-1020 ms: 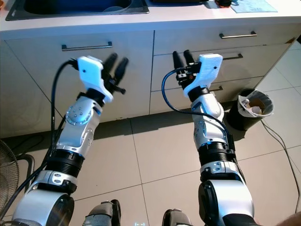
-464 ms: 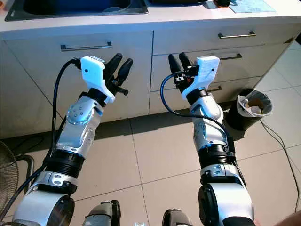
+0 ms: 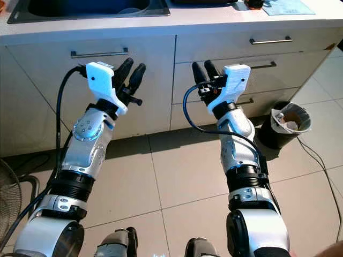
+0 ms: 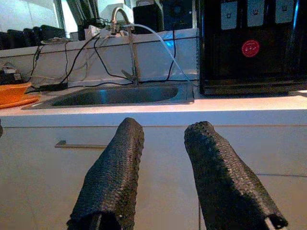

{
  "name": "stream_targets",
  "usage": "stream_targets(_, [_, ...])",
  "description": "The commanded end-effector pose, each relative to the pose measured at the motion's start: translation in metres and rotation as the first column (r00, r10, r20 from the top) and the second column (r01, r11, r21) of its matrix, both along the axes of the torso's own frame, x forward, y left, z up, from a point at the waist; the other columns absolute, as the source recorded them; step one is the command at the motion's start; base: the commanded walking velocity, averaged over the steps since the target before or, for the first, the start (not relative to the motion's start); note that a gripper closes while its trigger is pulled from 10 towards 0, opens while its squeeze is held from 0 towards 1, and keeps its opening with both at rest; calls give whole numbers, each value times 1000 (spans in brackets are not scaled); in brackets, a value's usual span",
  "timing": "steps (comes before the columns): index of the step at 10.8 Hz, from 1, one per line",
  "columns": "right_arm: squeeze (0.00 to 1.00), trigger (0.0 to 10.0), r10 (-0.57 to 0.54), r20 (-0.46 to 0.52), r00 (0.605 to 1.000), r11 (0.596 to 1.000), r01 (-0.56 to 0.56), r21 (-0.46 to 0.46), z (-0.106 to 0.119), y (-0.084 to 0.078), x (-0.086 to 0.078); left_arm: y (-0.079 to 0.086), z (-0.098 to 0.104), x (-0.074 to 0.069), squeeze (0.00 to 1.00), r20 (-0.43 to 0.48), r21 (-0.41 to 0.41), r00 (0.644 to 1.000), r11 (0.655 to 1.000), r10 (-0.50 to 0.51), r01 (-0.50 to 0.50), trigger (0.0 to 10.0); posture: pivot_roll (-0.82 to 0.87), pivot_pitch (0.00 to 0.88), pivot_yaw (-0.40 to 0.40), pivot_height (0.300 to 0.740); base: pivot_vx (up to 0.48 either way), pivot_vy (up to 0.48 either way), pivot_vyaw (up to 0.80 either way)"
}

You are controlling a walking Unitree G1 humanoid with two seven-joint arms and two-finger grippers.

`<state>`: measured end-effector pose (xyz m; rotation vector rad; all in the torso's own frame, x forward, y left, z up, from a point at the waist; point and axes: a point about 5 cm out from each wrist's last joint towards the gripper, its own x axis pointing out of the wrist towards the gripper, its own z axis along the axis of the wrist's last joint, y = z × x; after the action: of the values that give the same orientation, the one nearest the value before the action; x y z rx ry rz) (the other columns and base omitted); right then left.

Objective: Kitchen organization

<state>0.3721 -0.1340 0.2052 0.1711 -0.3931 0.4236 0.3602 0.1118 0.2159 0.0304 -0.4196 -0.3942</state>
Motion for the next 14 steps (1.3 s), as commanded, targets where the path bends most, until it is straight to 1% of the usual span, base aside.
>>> stream_targets(1, [0,10000,1,-2,1000,1000,-1,-4,-1,-1,-2,0,0,-2,0,6,-1,1000,1000,6,-6,10000,34,160,-49,723,0,0,0])
stream_targets(3, [0,10000,-3,-2,1000,1000,3,-4,-1,-1,-2,2,1,-1,0,9,-3,1000,1000,21,-21,10000,34,160,-48,723,0,0,0])
stream_targets(9, [0,10000,-6,-6,1000,1000,6,-3,-2,-2,-2,2,1,-1,0,5,-5,1000,1000,23,-23,10000,34,161,-49,723,0,0,0])
stream_targets(10, [0,10000,-16,-12,1000,1000,16,-7,-4,-4,-1,5,0,0,0,-4,-18,999,999,34,-34,10000,35,161,-49,723,0,0,0])
stream_targets(12, [0,10000,-51,-23,998,999,50,-10,-6,-12,0,14,-4,0,0,-14,-18,997,997,77,-78,10000,34,163,-49,723,0,0,0])
stream_targets(14, [0,10000,-54,-22,998,999,53,-9,-5,-12,0,15,-3,1,0,-13,-21,996,996,87,-87,10000,33,162,-49,723,0,0,0])
